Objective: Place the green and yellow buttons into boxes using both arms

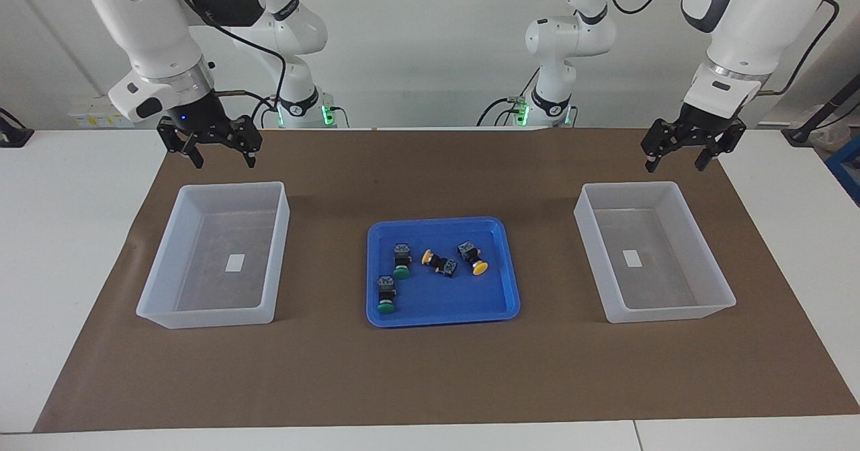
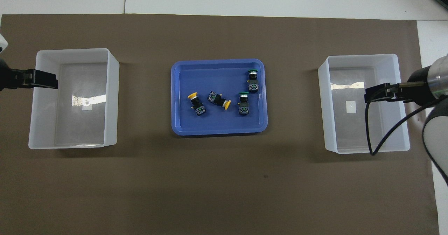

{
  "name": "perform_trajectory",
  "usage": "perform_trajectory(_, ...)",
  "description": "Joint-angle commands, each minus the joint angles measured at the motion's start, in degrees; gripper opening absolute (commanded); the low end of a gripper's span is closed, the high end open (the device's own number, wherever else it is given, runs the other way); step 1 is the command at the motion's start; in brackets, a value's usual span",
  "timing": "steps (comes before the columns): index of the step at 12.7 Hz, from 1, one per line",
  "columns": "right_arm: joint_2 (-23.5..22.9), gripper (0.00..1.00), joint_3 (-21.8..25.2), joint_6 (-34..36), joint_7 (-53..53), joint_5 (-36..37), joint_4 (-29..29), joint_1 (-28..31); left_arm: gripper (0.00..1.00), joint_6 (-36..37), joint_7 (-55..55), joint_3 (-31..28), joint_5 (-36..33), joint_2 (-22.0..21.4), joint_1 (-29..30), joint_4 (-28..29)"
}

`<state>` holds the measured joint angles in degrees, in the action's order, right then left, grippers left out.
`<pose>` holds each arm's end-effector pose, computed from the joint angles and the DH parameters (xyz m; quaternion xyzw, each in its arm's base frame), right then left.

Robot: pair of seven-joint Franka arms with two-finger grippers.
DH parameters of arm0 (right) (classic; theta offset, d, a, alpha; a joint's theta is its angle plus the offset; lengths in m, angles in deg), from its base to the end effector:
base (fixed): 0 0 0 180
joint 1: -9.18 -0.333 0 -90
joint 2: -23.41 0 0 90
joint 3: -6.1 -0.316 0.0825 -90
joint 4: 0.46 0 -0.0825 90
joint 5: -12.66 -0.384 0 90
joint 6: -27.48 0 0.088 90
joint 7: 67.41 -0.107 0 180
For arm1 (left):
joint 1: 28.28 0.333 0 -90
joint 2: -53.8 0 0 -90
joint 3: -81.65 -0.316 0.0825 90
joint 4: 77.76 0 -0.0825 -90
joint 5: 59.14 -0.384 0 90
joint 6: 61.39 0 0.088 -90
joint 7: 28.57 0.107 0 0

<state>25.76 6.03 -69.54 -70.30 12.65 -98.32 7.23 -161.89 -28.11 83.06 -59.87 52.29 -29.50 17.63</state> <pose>0.5501 0.0194 0.5927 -0.9999 0.0076 -0.0132 0.0006 0.5620 -0.0249 0.6113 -0.9979 0.0277 -0.0578 0.0055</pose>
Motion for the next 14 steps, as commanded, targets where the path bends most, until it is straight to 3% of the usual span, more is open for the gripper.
perform_trajectory(1,0.5,1.0,-0.2,0.9,1.7,-1.1,0.0,0.3,1.0,0.3,0.3,-0.3,0.6,-1.0,-0.1,0.7)
perform_trajectory(8,0.4,1.0,-0.2,0.9,1.6,-1.1,0.0,0.3,1.0,-2.3,-4.3,0.1,0.6,-1.1,-0.9,2.2)
perform_trajectory(11,0.4,1.0,-0.2,1.1,1.6,-1.1,0.0,0.5,1.0,-7.3,-16.3,0.3,2.5,-0.5,-5.1,5.4)
perform_trajectory(14,0.4,1.0,-0.2,0.7,1.7,-1.1,0.1,0.2,1.0,-12.9,-19.3,0.3,2.6,1.4,-9.7,8.4)
